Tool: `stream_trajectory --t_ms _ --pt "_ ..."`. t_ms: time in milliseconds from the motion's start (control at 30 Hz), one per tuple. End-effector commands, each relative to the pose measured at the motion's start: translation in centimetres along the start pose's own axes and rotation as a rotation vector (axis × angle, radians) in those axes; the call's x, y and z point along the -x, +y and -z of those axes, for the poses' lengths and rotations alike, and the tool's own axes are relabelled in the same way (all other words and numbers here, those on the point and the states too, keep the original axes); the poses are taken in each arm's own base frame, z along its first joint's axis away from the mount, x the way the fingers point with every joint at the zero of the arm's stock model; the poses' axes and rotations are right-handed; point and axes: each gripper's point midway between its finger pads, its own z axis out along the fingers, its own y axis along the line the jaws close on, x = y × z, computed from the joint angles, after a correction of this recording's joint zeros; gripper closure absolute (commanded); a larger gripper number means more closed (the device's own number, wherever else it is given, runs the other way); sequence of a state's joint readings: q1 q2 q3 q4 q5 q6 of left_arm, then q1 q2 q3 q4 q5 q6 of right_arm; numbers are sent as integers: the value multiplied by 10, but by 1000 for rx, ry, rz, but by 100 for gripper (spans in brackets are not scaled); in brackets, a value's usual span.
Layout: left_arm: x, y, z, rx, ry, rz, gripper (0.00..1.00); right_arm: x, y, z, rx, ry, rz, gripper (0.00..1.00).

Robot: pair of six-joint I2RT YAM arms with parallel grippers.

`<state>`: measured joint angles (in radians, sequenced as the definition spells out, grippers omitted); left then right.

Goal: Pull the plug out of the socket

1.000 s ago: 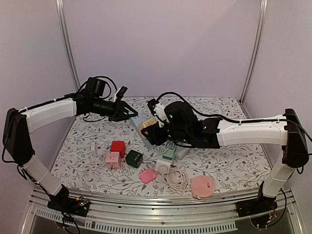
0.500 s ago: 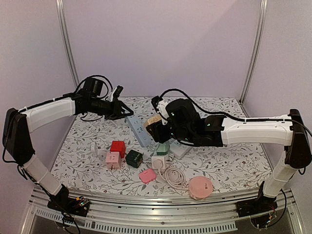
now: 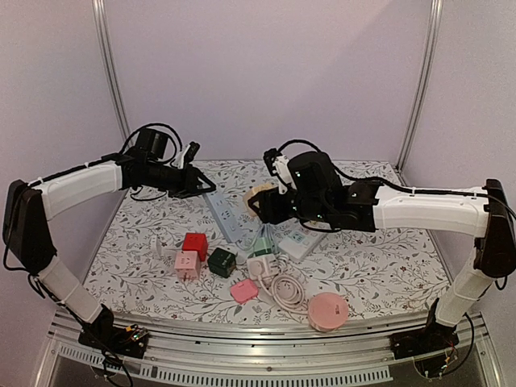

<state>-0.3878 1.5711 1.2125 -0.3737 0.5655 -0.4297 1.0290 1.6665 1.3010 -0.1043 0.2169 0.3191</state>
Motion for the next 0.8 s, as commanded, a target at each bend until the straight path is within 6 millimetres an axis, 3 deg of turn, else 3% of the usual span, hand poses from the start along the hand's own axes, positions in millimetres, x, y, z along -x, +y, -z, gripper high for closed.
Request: stream_trajectory --t_ms 0,167,300,567,767 --pt "18 -7 28 -9 -80 -45 95 19 -30 12 -14 -50 -129 59" --pt "29 -8 45 -24 -127 -47 95 -9 -72 -2 -76 17 -231 59" --pt "33 -8 50 -29 -145 -49 95 -27 -89 -19 -102 69 -286 60" --pt "39 -16 62 -58 -180 -80 95 -38 -84 -53 -82 117 -291 59" --pt "38 -21 62 -87 -184 -84 96 -27 -53 -72 63 121 -279 58"
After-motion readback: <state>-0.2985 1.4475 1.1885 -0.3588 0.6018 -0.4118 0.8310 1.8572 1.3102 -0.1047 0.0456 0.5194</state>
